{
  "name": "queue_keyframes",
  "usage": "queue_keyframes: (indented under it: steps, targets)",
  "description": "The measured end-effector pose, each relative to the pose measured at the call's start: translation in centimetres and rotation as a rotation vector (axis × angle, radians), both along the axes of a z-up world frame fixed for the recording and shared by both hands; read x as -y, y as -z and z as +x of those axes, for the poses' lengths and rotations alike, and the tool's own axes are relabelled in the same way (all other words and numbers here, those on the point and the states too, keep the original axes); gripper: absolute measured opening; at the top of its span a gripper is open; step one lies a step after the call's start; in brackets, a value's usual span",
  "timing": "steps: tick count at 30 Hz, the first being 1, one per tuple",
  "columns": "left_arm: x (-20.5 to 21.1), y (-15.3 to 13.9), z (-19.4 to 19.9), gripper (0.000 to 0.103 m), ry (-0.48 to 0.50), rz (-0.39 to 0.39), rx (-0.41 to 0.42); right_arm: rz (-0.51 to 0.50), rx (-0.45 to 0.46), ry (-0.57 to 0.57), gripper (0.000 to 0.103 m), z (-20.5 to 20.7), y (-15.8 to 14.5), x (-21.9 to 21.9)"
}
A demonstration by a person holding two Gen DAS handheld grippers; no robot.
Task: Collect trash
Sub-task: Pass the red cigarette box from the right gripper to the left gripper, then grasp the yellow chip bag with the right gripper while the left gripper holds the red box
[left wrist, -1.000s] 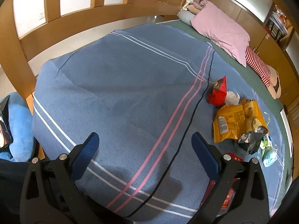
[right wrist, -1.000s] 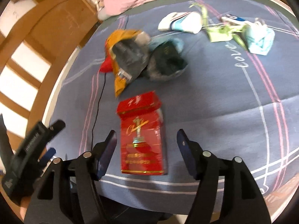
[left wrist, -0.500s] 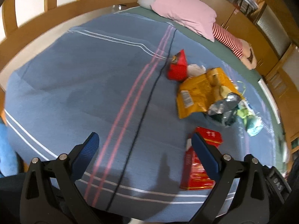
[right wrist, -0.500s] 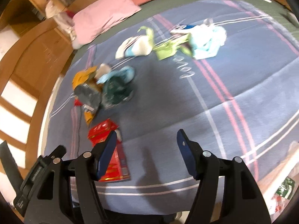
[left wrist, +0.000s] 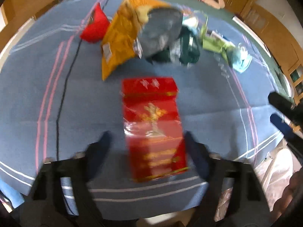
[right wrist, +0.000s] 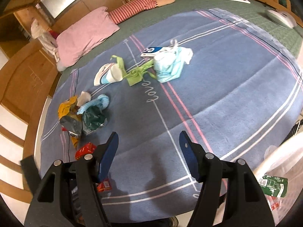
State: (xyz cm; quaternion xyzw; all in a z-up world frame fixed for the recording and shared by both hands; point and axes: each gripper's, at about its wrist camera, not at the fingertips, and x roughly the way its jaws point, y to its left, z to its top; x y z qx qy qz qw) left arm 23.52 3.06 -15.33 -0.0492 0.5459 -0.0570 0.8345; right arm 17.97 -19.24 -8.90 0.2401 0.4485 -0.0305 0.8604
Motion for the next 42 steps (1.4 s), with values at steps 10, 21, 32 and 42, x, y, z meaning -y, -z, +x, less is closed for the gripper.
queue_keyframes:
  steps: [10, 21, 32, 42]
  targets:
    - [-9.2, -2.9, -2.3, 0.057, -0.442, -0.029, 0.184, -0.056, 0.093, -0.122, 0.066, 4.8, -3.0, -4.7]
    - [-11.2, -2.7, -2.4, 0.058, -0.537, -0.045, 0.178, -0.425, 0.143, -0.383, 0.097, 11.0, -2.8, -17.8]
    - [-11.1, -3.4, -3.3, 0.058, -0.512, -0.015, 0.215, -0.424, 0.144, -0.412, 0.016, 9.8, -1.3, -17.8]
    - [-8.7, -5.6, -4.4, 0.058, -0.403, 0.047, 0.338, -0.329, 0.318, -0.347, 0.016, 5.3, -7.4, -12.9]
